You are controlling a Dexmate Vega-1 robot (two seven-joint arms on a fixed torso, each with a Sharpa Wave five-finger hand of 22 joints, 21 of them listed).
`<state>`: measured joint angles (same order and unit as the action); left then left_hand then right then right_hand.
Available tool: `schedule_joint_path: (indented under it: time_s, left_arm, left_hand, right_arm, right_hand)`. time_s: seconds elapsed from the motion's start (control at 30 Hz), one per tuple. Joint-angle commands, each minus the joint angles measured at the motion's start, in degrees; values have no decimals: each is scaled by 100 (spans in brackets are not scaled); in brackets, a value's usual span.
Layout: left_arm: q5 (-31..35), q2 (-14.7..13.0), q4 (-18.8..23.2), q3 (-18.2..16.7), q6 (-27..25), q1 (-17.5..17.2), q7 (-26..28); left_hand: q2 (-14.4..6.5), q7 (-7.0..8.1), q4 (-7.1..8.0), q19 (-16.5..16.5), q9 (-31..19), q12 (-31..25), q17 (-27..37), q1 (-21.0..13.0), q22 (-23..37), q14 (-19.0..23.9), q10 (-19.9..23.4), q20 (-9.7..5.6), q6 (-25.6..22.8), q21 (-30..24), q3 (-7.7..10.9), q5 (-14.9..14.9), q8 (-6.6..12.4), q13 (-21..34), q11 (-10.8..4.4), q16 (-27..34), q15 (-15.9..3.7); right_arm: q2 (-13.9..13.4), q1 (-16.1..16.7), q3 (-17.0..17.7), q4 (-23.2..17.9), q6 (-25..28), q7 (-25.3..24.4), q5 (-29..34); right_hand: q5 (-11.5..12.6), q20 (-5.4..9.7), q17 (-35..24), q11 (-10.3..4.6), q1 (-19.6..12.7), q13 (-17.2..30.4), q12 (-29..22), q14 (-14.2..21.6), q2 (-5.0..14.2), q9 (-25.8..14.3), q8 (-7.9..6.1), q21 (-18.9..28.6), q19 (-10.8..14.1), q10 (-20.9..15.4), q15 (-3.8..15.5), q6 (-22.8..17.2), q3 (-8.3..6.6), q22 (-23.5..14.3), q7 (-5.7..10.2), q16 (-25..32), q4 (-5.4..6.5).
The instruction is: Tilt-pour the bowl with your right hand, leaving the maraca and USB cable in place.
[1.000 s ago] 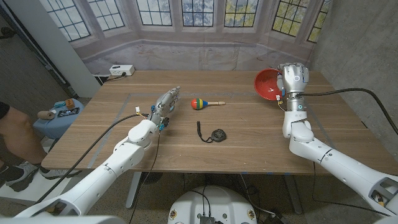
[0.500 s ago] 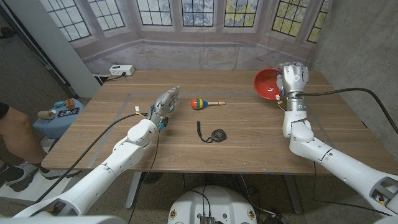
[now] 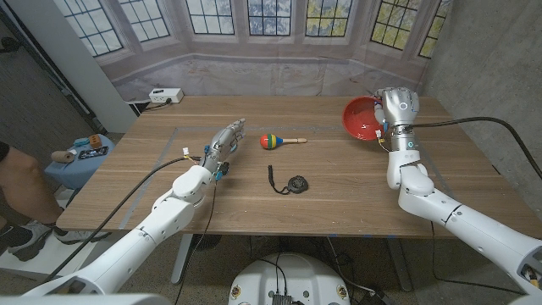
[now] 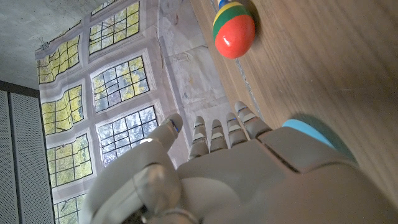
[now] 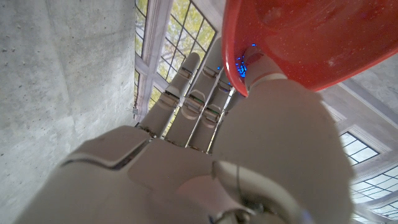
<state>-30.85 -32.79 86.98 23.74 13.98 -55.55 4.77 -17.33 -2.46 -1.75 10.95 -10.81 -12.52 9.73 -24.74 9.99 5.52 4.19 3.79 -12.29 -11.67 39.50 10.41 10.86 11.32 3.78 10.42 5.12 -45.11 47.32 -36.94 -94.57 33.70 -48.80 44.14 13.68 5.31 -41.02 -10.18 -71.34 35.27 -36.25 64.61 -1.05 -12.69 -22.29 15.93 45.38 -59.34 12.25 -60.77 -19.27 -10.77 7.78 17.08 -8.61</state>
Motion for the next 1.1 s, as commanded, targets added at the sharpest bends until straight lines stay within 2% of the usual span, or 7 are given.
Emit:
schedule_joint_path:
  time_s: [0.03, 0.27, 0.47, 1.1]
  left_arm:
    - [-18, -64, 128, -87, 147, -251, 42]
    - [-110, -94, 102, -140, 225, -375, -23]
    - [-156, -117, 58, -190, 312, -442, -69]
    - [-204, -165, 50, -301, 469, -576, -98]
  left_hand:
    - [679, 13, -13, 26, -7, 7, 31, 632, 20, 39, 52, 3, -45, -4, 15, 34, 22, 10, 33, 22, 4]
    - [680, 20, -9, 31, -7, 8, 31, 627, 20, 43, 54, 5, -54, -4, 15, 35, 22, 10, 25, 23, -2]
    - [680, 16, -7, 29, -7, 6, 32, 623, 20, 47, 62, 7, -56, -3, 14, 35, 20, 10, 28, 24, -4]
    - [682, 15, -1, 29, -8, 11, 32, 609, 20, 46, 63, 9, -56, 1, 11, 37, 13, 11, 24, 20, 10]
  right_arm:
    - [-328, 297, 250, -723, -134, 959, -311]
    - [-494, 463, 433, -1237, -10, 1663, -506]
    - [-538, 529, 514, -1517, 98, 2091, -599]
    - [-877, 569, 852, -1953, 7, 3372, -1421]
  right_hand:
    - [-13, 475, -38, -84, 26, 20, -35, 30, 46, -18, -22, 28, -45, -75, 152, -13, 42, -20, 40, -13, 9]
    - [-22, 487, -58, -92, 36, 9, -16, 24, 54, -19, -20, 24, -62, -72, 154, -9, 50, -20, 39, -38, 14]
    - [-25, 496, -70, -92, 38, 10, -8, 19, 56, -21, -19, 18, -78, -67, 154, -7, 54, -19, 46, -53, 14]
    - [-29, 497, -107, -96, 41, 0, 14, 7, 54, -24, -21, 16, -89, -84, 155, -12, 69, -16, 50, -110, 10]
